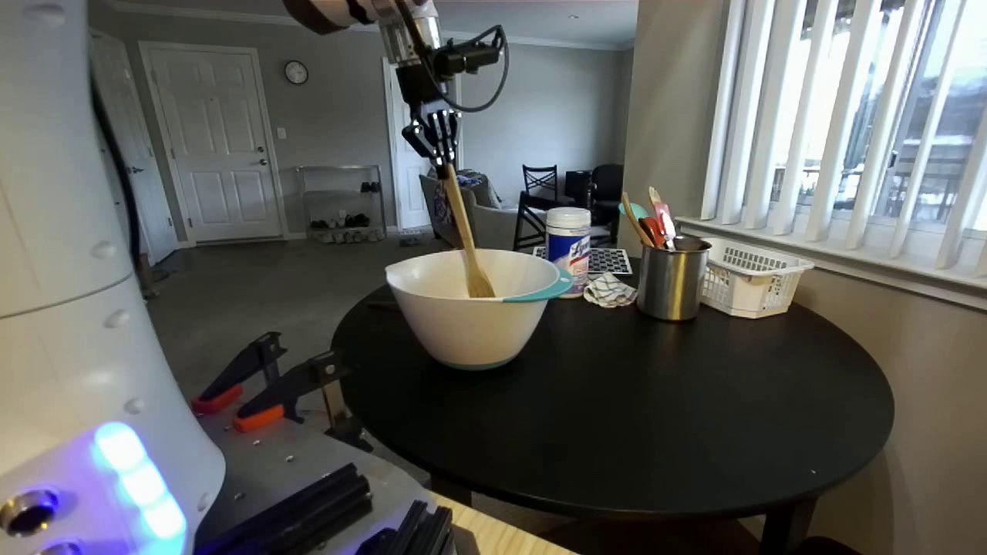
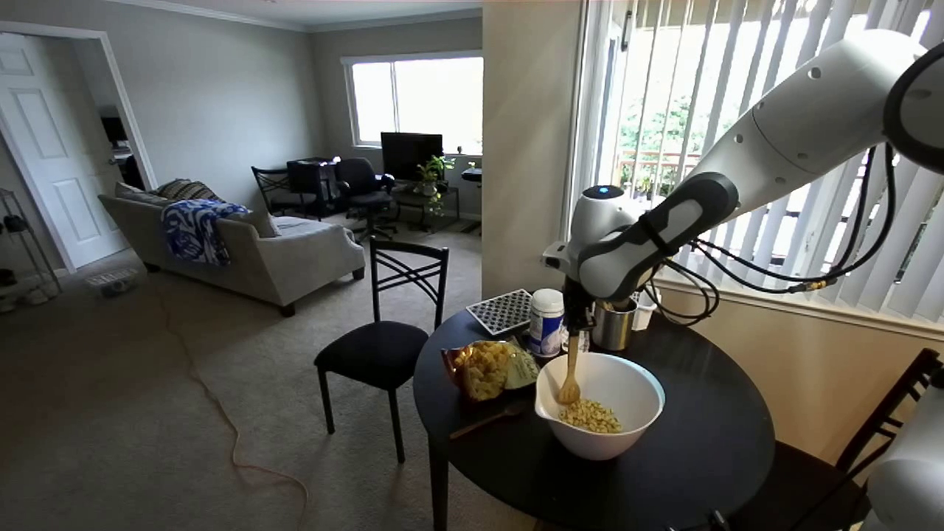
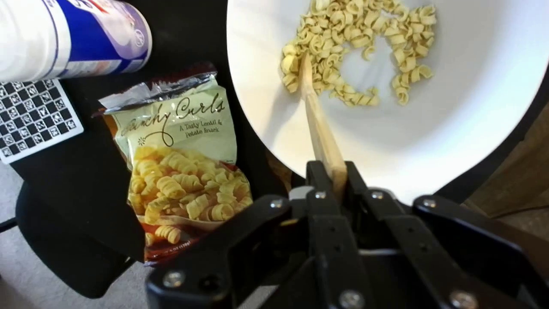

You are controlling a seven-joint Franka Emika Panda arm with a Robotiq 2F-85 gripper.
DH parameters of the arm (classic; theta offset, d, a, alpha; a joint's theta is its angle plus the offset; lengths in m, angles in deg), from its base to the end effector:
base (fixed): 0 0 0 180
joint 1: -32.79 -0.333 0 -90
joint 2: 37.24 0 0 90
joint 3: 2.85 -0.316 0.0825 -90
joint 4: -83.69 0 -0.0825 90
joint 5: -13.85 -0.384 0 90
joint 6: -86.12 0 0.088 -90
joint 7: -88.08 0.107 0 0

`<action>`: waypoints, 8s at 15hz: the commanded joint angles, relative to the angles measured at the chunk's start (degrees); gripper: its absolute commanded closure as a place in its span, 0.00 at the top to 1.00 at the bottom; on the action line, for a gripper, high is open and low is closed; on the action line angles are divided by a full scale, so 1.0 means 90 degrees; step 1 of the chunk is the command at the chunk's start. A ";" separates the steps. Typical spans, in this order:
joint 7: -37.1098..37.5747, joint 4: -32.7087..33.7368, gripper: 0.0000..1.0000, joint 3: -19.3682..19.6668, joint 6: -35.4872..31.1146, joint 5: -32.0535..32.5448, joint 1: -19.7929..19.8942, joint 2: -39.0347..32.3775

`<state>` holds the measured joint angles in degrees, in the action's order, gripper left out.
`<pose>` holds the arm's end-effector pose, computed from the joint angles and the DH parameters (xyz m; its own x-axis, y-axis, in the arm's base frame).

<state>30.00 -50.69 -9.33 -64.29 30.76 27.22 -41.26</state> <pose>0.5156 0.1170 0.3233 0.1134 0.9918 -0.0595 0.9621 -0.0947 0.2556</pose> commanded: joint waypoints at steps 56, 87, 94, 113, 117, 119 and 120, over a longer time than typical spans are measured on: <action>-0.0342 -0.0150 0.06 -0.0050 0.0486 -0.2787 -0.0017 -0.0196; 0.1193 0.0038 0.06 0.0442 -0.1145 -0.1113 0.0336 -0.0698; 0.2060 0.0060 0.06 0.0250 -0.0890 -0.0474 0.0427 -0.0722; -0.0535 0.0415 0.06 -0.0330 0.1162 -0.2053 0.0448 -0.0320; -0.0457 0.0497 0.06 -0.0264 0.1267 -0.1255 0.0282 -0.0395; -0.0475 0.0556 0.06 -0.0292 0.1280 -0.1018 0.0215 -0.0457; -0.0501 0.0576 0.06 -0.0313 0.1281 -0.0952 0.0182 -0.0478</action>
<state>26.94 -45.98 -12.28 -54.45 19.71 30.06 -45.99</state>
